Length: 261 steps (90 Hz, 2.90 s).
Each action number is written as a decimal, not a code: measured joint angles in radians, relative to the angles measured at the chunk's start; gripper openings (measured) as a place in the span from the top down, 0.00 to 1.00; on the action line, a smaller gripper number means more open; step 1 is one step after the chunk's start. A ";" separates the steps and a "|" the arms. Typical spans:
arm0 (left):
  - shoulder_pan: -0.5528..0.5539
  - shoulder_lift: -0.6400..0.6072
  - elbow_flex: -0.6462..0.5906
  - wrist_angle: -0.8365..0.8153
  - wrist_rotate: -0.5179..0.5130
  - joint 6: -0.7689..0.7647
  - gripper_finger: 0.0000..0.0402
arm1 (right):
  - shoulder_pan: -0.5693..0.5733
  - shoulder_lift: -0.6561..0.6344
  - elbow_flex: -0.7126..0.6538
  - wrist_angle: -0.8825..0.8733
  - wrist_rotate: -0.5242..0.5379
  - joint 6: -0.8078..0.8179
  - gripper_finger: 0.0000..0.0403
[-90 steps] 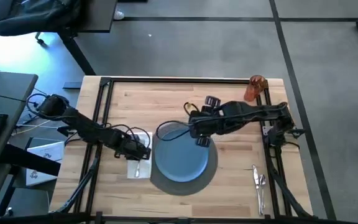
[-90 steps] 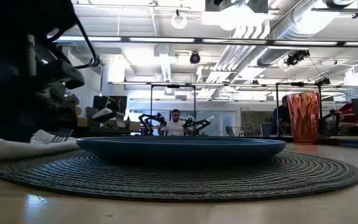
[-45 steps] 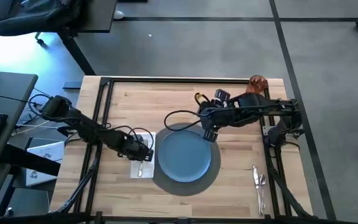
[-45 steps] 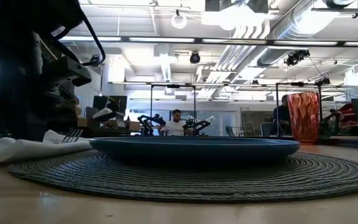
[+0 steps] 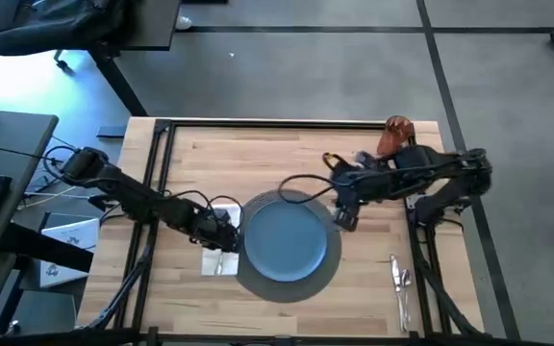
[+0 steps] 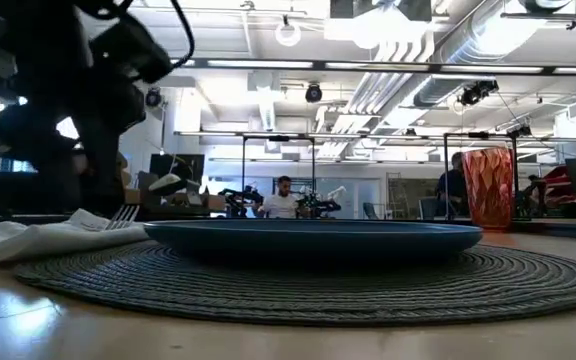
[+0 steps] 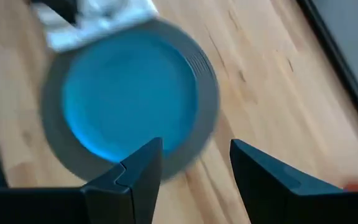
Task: Set table place
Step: Put the silver table knife on the table mat to the right side of the blue plate
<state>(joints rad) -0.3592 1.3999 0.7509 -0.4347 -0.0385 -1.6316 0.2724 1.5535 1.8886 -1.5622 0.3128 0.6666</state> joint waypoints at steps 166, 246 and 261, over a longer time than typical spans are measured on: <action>0.222 -0.295 0.011 0.150 0.096 0.677 0.64 | 0.643 0.010 -1.214 0.897 -0.834 1.595 0.73; 0.222 -0.295 0.011 0.148 0.059 0.658 0.64 | 0.525 -0.077 -1.178 1.021 -0.577 1.498 0.83; 0.222 -0.295 0.011 0.148 0.060 0.658 0.64 | 0.597 -0.057 -1.177 1.084 -0.488 1.588 0.69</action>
<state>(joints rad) -0.1375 1.1049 0.7620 -0.2865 0.0210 -0.9741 0.8691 1.4966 0.7113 -0.4785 -0.1747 2.2544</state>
